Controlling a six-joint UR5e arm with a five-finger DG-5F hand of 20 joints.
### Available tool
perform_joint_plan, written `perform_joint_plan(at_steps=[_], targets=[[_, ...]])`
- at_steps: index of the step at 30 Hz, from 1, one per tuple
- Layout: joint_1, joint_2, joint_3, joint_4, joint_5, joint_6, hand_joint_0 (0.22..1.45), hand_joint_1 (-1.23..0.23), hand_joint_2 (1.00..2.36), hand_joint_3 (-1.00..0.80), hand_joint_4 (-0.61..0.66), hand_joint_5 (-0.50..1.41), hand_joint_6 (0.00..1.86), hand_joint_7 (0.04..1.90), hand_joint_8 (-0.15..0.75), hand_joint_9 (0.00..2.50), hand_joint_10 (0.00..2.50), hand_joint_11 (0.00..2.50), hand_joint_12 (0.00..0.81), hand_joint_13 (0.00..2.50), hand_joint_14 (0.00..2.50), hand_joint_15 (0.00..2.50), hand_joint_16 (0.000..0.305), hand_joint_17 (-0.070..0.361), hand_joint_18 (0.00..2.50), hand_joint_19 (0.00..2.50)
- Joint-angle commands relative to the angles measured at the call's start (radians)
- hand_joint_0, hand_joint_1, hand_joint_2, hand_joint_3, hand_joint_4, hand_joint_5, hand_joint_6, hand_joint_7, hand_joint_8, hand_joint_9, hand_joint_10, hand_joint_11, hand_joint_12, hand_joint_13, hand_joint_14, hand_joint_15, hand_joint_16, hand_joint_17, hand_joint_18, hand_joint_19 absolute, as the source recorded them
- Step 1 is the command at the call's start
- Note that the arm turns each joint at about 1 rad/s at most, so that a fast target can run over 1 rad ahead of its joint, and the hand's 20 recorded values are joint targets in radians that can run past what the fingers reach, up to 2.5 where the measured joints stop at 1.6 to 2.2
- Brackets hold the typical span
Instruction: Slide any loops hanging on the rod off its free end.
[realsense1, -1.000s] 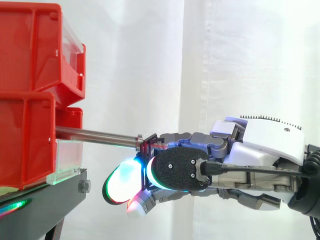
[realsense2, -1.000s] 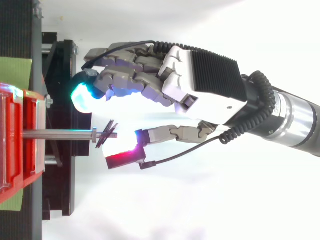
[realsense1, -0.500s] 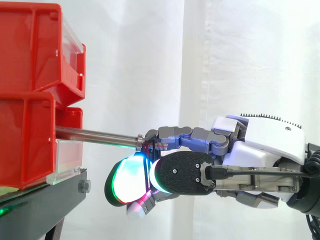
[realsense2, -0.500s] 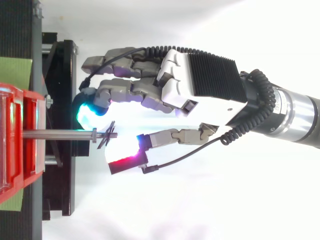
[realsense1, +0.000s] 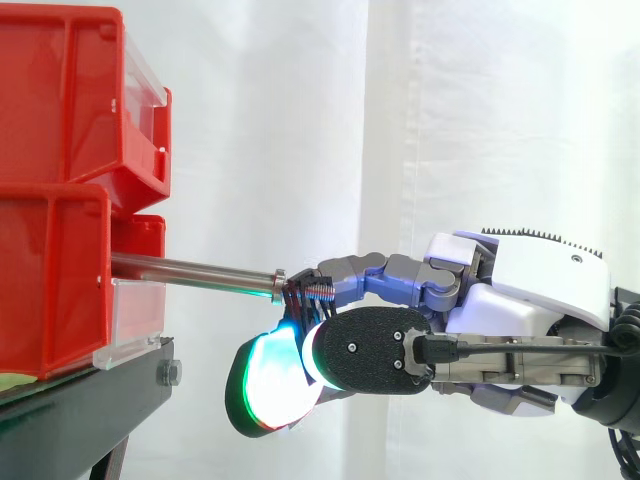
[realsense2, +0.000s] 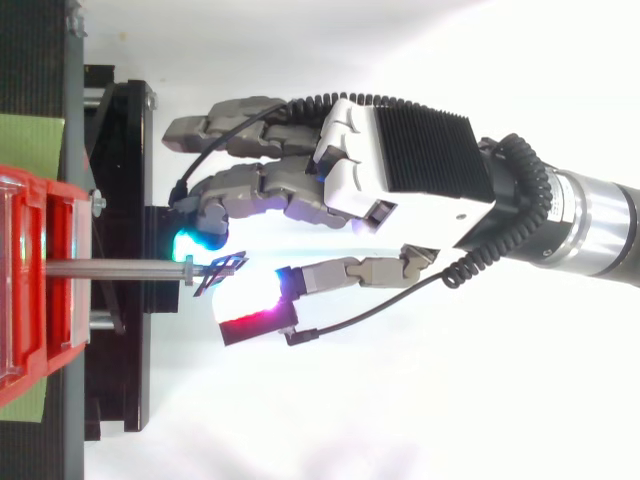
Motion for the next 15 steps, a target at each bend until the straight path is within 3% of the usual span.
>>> perform_joint_plan(at_steps=[1,15], targets=[[-0.002,0.000,0.000,0.000,-0.004,0.000,0.58,-0.61,1.02,-0.23,0.16,-0.16,0.77,1.00,0.262,0.64,0.02,0.37,0.373,0.40,0.01,0.22,0.052,0.117,0.34,0.36],[-0.007,0.000,0.001,0.000,0.000,0.012,0.58,-0.64,1.02,-0.18,0.13,-0.19,0.87,0.96,0.265,0.65,0.02,0.40,0.371,0.40,0.01,0.21,0.052,0.117,0.35,0.36]])
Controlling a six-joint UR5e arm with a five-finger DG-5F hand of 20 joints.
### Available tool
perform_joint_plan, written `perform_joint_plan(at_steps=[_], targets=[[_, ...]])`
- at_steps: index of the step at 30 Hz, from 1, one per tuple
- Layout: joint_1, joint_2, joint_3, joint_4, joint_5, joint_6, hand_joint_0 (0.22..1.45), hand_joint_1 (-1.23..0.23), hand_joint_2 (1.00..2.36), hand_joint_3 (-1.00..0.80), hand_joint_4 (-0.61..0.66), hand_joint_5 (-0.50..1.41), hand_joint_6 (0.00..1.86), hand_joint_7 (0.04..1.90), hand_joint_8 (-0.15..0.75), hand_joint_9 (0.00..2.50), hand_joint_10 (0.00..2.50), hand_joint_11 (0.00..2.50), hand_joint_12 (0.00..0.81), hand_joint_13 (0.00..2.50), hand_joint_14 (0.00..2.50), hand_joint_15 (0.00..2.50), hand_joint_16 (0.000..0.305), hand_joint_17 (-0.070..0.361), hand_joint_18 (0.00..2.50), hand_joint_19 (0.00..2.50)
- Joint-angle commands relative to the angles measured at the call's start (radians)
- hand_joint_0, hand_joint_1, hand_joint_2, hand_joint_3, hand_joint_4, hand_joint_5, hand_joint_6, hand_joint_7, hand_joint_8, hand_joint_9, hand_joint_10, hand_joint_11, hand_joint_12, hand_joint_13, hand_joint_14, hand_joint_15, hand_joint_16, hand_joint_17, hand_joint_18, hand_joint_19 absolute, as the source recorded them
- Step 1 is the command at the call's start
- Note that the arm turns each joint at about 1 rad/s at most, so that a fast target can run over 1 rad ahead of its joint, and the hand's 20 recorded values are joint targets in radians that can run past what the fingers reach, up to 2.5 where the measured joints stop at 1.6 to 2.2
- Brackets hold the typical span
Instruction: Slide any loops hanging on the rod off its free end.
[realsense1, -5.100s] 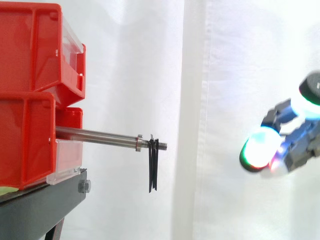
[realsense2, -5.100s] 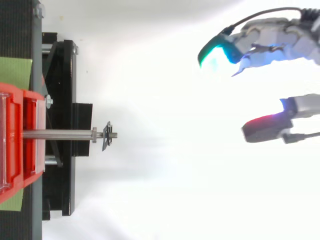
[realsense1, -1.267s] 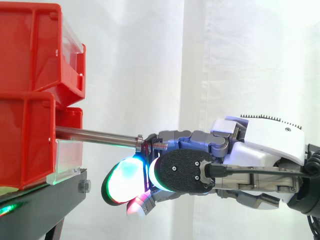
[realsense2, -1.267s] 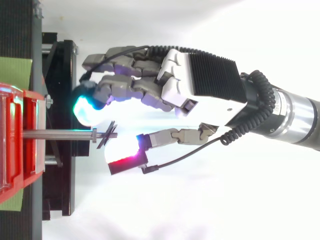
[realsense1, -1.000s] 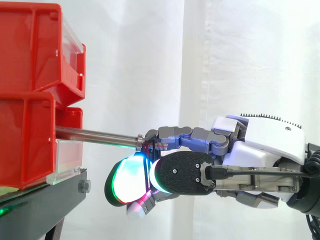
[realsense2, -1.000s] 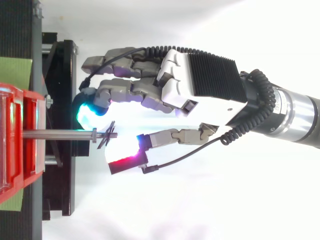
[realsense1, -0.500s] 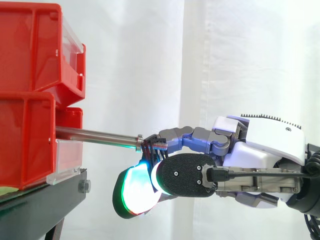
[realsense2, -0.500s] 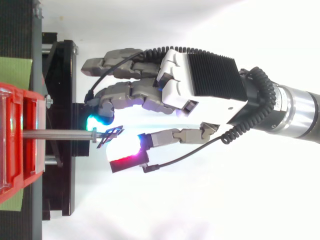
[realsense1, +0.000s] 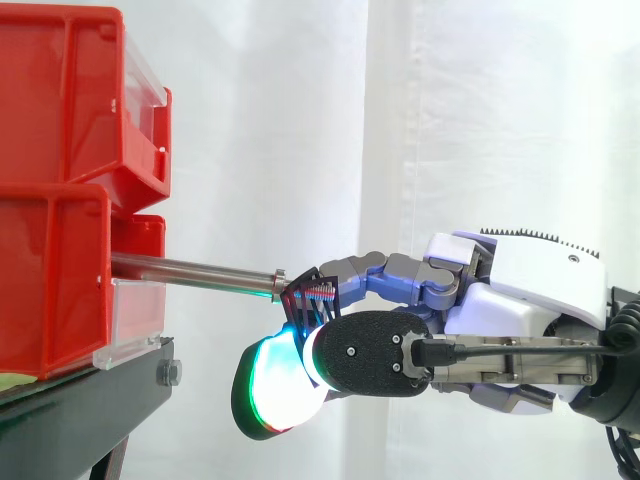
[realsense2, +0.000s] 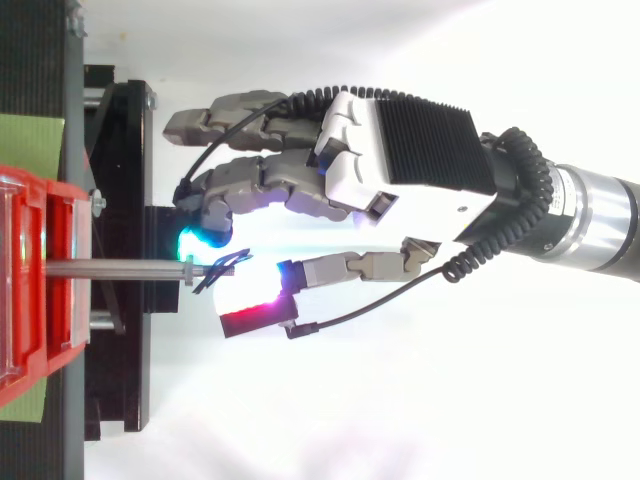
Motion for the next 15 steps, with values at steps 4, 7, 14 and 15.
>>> perform_joint_plan(at_steps=[4,7,14,15], targets=[[0.001,0.002,-0.001,-0.014,0.001,0.024,0.59,-0.64,1.02,-0.18,0.13,-0.19,0.87,0.95,0.266,0.65,0.02,0.40,0.371,0.40,0.01,0.22,0.052,0.117,0.35,0.36],[0.005,0.003,0.001,-0.045,-0.001,0.028,0.59,-0.64,1.02,-0.18,0.13,-0.19,0.87,0.96,0.267,0.65,0.01,0.39,0.372,0.40,0.01,0.22,0.052,0.117,0.35,0.36],[0.013,0.035,0.001,-0.152,0.007,0.022,0.59,-0.63,1.02,-0.18,0.14,-0.19,0.87,0.95,0.265,0.65,0.01,0.39,0.372,0.40,0.01,0.22,0.052,0.118,0.35,0.36],[0.013,0.052,0.001,-0.192,0.007,0.024,0.59,-0.63,1.02,-0.18,0.13,-0.19,0.87,0.95,0.266,0.65,0.02,0.40,0.370,0.40,0.01,0.22,0.052,0.118,0.35,0.36]])
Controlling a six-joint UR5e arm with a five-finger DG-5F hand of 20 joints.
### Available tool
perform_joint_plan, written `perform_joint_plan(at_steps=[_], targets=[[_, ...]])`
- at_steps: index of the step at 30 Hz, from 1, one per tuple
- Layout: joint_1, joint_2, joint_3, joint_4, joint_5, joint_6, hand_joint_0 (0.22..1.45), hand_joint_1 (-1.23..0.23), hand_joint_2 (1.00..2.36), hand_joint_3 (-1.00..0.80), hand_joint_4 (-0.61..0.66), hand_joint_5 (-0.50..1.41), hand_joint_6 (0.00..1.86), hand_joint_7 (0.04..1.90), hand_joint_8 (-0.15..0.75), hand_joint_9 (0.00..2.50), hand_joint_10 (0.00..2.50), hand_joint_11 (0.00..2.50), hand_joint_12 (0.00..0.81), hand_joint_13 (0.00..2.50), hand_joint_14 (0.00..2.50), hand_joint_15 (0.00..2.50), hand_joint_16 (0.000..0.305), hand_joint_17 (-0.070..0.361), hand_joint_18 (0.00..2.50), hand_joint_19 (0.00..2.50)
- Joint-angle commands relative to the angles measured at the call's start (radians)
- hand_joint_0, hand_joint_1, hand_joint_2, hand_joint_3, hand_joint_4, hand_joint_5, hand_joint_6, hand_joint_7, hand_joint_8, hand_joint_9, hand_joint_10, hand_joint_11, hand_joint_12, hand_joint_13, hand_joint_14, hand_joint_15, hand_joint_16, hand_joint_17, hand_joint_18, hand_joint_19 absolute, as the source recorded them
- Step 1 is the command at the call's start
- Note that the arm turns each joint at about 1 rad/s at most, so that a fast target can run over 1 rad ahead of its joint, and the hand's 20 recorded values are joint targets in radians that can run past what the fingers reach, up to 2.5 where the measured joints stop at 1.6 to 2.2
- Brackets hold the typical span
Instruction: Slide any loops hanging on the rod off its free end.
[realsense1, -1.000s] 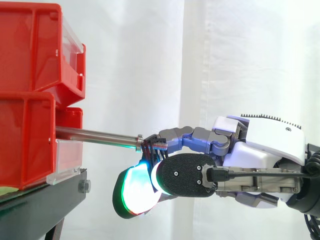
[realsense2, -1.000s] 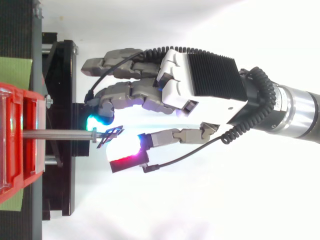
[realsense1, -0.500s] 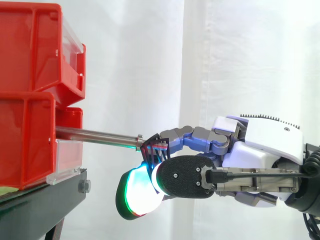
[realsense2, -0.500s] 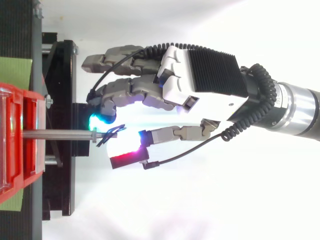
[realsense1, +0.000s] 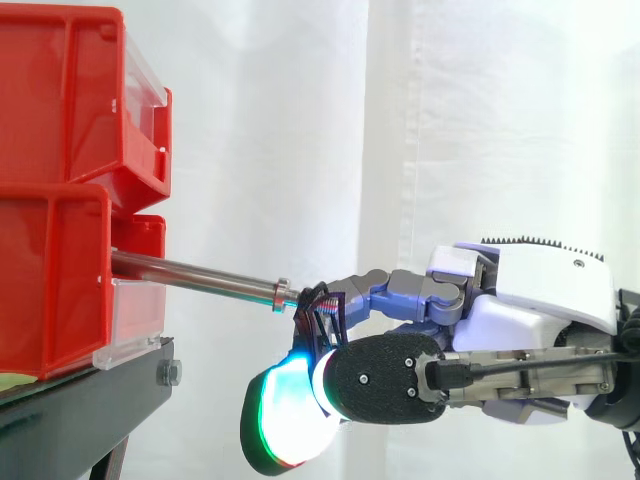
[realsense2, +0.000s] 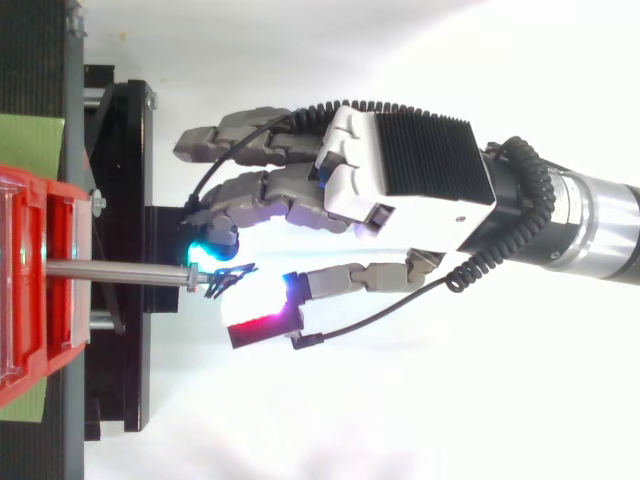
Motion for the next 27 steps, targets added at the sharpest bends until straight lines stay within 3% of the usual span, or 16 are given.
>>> perform_joint_plan(at_steps=[1,5,11,17,23,27], targets=[[0.002,0.027,0.001,-0.079,0.003,0.002,0.59,-0.63,1.02,-0.18,0.14,-0.19,0.87,0.96,0.265,0.65,0.02,0.40,0.371,0.40,0.01,0.22,0.052,0.118,0.35,0.36],[0.002,0.044,0.001,-0.159,0.003,0.018,0.59,-0.63,1.02,-0.18,0.14,-0.19,0.87,0.95,0.267,0.65,0.02,0.41,0.372,0.40,0.01,0.22,0.052,0.118,0.35,0.36],[0.002,0.045,0.001,-0.185,-0.003,0.064,0.59,-0.63,1.02,-0.18,0.14,-0.19,0.87,0.95,0.265,0.65,0.01,0.39,0.373,0.40,0.01,0.23,0.052,0.118,0.35,0.36],[0.004,0.074,0.001,-0.211,-0.002,0.079,0.59,-0.63,1.02,-0.18,0.14,-0.18,0.87,0.95,0.266,0.65,0.02,0.40,0.373,0.40,0.01,0.22,0.052,0.118,0.36,0.36],[0.004,0.120,0.001,-0.297,0.004,0.081,0.59,-0.63,1.02,-0.18,0.13,-0.19,0.87,0.95,0.268,0.65,0.02,0.40,0.371,0.40,0.01,0.21,0.052,0.118,0.35,0.35],[0.004,0.134,0.001,-0.352,0.021,0.128,0.61,-0.68,1.02,-0.20,0.13,-0.19,0.88,0.93,0.261,0.64,0.02,0.42,0.369,0.41,0.01,0.22,0.053,0.119,0.38,0.36]])
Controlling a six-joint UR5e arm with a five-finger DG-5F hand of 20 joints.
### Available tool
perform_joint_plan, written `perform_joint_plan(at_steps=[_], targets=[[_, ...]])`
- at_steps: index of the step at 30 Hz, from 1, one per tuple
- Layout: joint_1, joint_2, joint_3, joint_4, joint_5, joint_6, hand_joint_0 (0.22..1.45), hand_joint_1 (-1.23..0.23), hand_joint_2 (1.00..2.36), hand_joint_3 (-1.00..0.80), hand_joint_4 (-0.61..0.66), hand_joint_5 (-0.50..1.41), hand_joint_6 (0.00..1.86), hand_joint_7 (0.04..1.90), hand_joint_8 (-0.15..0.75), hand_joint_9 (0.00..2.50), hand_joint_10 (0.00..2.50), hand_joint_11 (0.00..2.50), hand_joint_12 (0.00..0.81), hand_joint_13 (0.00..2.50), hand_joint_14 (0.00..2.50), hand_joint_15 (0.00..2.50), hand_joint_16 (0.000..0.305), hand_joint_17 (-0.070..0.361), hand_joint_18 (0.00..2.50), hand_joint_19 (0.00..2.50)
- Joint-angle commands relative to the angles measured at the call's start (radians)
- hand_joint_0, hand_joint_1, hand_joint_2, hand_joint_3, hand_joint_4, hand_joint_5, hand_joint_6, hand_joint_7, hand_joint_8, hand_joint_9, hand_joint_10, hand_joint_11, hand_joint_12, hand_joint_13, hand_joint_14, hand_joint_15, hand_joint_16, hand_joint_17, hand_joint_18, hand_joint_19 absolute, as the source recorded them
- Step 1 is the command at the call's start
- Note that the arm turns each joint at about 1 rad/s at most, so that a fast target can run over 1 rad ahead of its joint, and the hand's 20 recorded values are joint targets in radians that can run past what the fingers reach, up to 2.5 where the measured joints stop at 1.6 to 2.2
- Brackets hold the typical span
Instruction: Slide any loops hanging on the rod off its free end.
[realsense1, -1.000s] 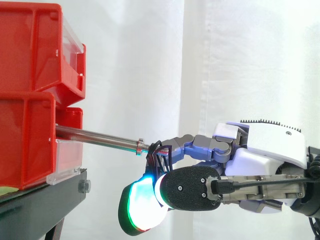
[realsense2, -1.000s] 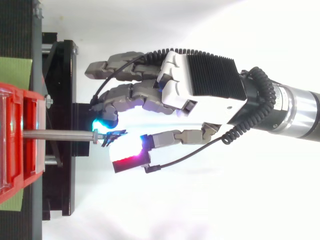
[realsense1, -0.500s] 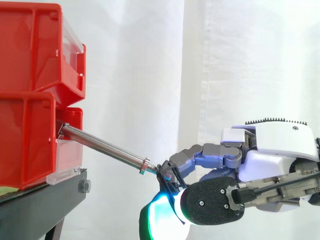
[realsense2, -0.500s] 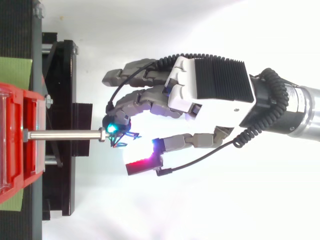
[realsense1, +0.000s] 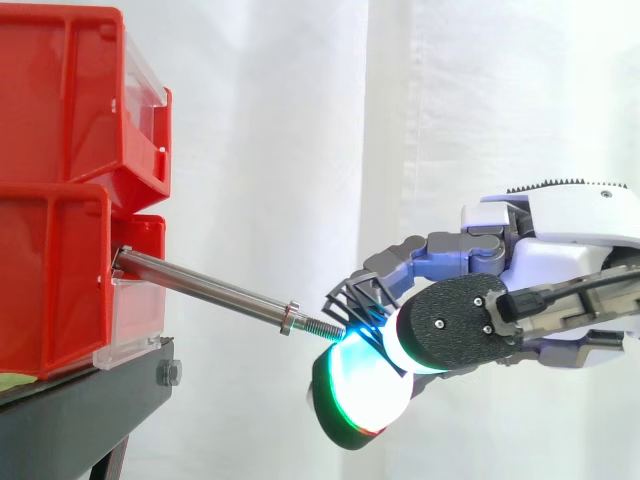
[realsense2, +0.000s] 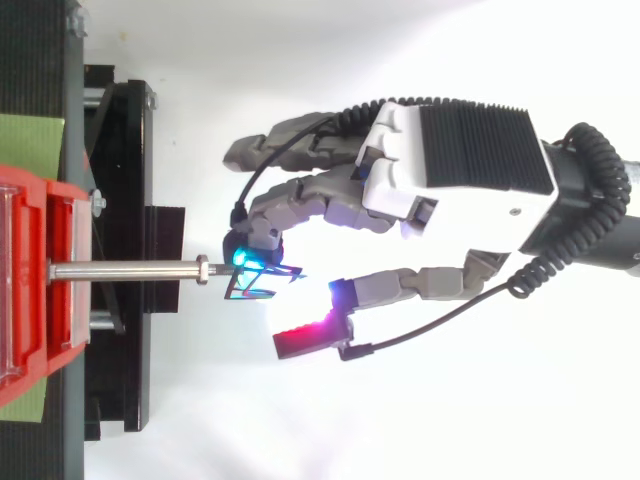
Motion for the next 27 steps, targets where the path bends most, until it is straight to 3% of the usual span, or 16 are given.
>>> perform_joint_plan(at_steps=[1,6,10,24,27], targets=[[0.000,0.012,0.000,-0.052,0.016,0.047,0.61,-0.68,1.02,-0.20,0.12,-0.20,0.88,0.92,0.262,0.64,0.02,0.41,0.371,0.42,0.01,0.21,0.053,0.119,0.38,0.37],[0.006,0.013,0.000,-0.127,0.051,0.176,0.62,-0.72,1.02,-0.23,0.12,-0.20,0.88,0.90,0.258,0.64,0.02,0.43,0.371,0.43,0.01,0.22,0.053,0.120,0.41,0.36],[0.011,0.013,0.000,-0.165,0.059,0.235,0.64,-0.75,1.02,-0.27,0.08,-0.20,0.90,0.91,0.255,0.65,0.02,0.44,0.371,0.44,0.01,0.22,0.054,0.121,0.43,0.36],[0.025,0.032,0.000,-0.228,0.072,0.374,0.69,-0.77,1.01,-0.41,0.01,-0.20,0.94,0.93,0.250,0.69,0.02,0.47,0.369,0.49,0.01,0.23,0.053,0.119,0.49,0.36],[0.028,0.035,0.020,-0.239,0.086,0.402,0.70,-0.77,1.00,-0.46,0.01,-0.20,0.94,0.92,0.251,0.70,0.02,0.48,0.370,0.50,0.01,0.24,0.053,0.119,0.50,0.36]])
